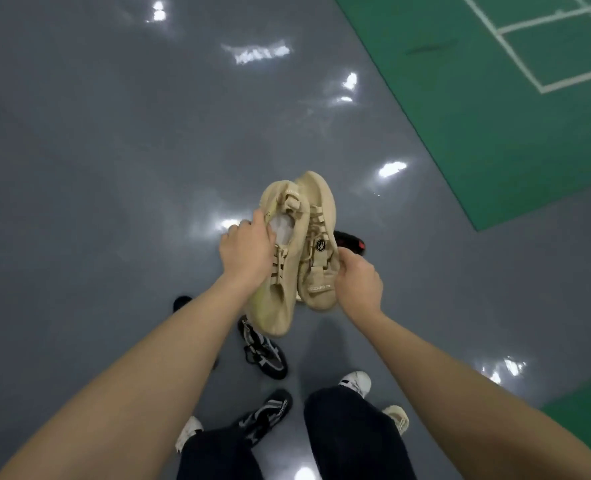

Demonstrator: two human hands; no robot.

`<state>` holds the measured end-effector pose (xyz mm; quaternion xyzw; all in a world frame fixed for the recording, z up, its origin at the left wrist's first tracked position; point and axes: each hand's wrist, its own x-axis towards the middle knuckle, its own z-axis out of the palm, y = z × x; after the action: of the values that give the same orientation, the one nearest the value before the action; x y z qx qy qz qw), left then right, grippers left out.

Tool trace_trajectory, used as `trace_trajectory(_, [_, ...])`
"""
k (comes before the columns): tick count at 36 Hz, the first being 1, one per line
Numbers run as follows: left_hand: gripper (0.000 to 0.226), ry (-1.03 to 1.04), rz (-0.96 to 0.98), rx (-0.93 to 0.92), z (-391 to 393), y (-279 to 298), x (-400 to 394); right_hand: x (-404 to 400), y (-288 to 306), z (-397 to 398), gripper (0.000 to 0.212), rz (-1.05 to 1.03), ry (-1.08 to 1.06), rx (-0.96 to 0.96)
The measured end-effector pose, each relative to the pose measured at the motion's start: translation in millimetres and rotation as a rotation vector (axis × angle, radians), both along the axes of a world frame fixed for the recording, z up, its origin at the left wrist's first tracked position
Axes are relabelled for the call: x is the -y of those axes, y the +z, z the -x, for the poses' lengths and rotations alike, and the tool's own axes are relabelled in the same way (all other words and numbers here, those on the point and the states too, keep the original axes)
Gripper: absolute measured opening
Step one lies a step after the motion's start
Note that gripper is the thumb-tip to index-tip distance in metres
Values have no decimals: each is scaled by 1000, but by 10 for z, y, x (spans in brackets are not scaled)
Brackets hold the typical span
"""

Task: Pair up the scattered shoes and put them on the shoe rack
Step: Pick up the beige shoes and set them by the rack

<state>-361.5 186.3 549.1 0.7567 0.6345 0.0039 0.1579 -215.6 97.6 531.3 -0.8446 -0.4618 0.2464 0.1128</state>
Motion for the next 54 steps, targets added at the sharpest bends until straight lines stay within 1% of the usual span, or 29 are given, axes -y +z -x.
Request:
trace_trajectory(3, [31,113,-12,-3,792,181,20,-130,220,716,36,-10,96,-6])
trace_trajectory(4, [31,125,-10,-5,914,207,30,-155,257,827,36,-20,101,-5])
trace_trajectory(6, [30,184,-7,-4,1408,303,79,-213,347,1265,34,-44,142,-10])
trace_trajectory(10, [29,300,-20,-20,2496,526,217,-268,564,2277,33,-60,276,-16])
trace_trajectory(12, [27,345,-24,-16,2874,641,293,-289,663,2647,34,-67,310,-23])
trace_trajectory(13, [26,391,-29,-21,3210,734,371,-298,718,2967,33,-81,352,-33])
trace_trajectory(18, [26,552,-25,-39,4389,1029,698,-327,1010,4123,26,-89,522,-42])
trace_trajectory(22, [26,706,-31,-47,5184,1264,1001,-326,1248,4939,20,-102,687,-49])
trace_trajectory(27, [26,940,-60,-35,6003,1484,1395,-289,1494,5856,24,-113,908,-65])
trace_trajectory(34, [27,1137,-27,-84,6743,1665,1664,-364,1666,6770,27,-168,1102,-78])
trace_trajectory(40, [29,1238,-8,-147,7182,1843,1554,-638,1840,7377,27,-191,1253,-23])
trace_trajectory(45, [28,1294,-46,-189,7658,1923,1260,-1037,2011,7962,25,-214,1358,-54])
trace_trajectory(49, [28,1372,-79,-194,8151,2039,851,-1565,2158,8584,27,-222,1451,-61])
trace_trajectory(54, [24,1469,-111,-200,8601,2198,538,-2080,2268,9183,27,-211,1528,-95])
